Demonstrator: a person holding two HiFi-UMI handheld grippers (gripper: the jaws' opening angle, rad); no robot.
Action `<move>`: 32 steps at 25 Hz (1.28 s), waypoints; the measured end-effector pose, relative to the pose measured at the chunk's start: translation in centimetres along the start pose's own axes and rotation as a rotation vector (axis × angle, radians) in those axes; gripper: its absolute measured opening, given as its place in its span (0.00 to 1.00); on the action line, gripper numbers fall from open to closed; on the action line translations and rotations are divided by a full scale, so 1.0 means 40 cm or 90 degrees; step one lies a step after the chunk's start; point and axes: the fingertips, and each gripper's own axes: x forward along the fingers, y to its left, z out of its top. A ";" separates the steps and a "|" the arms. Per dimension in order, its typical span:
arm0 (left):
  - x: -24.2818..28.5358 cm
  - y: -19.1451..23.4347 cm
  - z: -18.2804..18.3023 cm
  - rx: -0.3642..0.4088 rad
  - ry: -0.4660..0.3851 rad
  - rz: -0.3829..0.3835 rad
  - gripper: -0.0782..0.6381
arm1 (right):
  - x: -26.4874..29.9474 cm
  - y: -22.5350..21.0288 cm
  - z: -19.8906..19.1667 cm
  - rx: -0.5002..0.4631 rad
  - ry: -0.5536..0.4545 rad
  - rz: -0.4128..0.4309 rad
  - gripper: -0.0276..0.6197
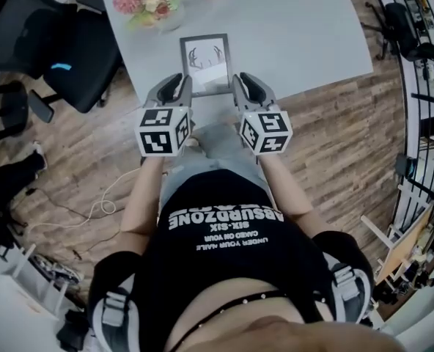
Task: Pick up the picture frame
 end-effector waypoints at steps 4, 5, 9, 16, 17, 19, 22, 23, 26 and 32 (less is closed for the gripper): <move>0.039 0.021 -0.022 0.000 0.026 0.011 0.25 | 0.042 -0.014 -0.021 0.003 0.033 0.014 0.15; 0.049 0.028 -0.028 -0.002 0.033 0.015 0.25 | 0.053 -0.019 -0.026 0.003 0.041 0.016 0.16; 0.099 0.057 -0.052 -0.009 0.059 0.033 0.26 | 0.103 -0.041 -0.047 0.007 0.067 0.017 0.18; 0.182 0.108 -0.087 -0.028 0.074 0.085 0.26 | 0.176 -0.088 -0.108 0.005 0.111 0.003 0.18; 0.192 0.111 -0.094 -0.032 0.078 0.089 0.26 | 0.183 -0.093 -0.114 0.002 0.114 0.001 0.18; 0.210 0.116 -0.109 -0.039 0.086 0.094 0.26 | 0.195 -0.103 -0.123 -0.002 0.119 -0.001 0.18; 0.237 0.127 -0.134 -0.040 0.105 0.099 0.26 | 0.220 -0.112 -0.131 -0.003 0.120 -0.005 0.18; 0.244 0.132 -0.141 -0.038 0.109 0.104 0.26 | 0.229 -0.115 -0.134 -0.004 0.119 -0.007 0.18; 0.258 0.147 -0.151 -0.036 0.099 0.126 0.26 | 0.250 -0.124 -0.149 -0.012 0.120 -0.015 0.18; 0.276 0.180 -0.178 -0.053 0.109 0.152 0.26 | 0.274 -0.138 -0.189 -0.016 0.146 -0.028 0.18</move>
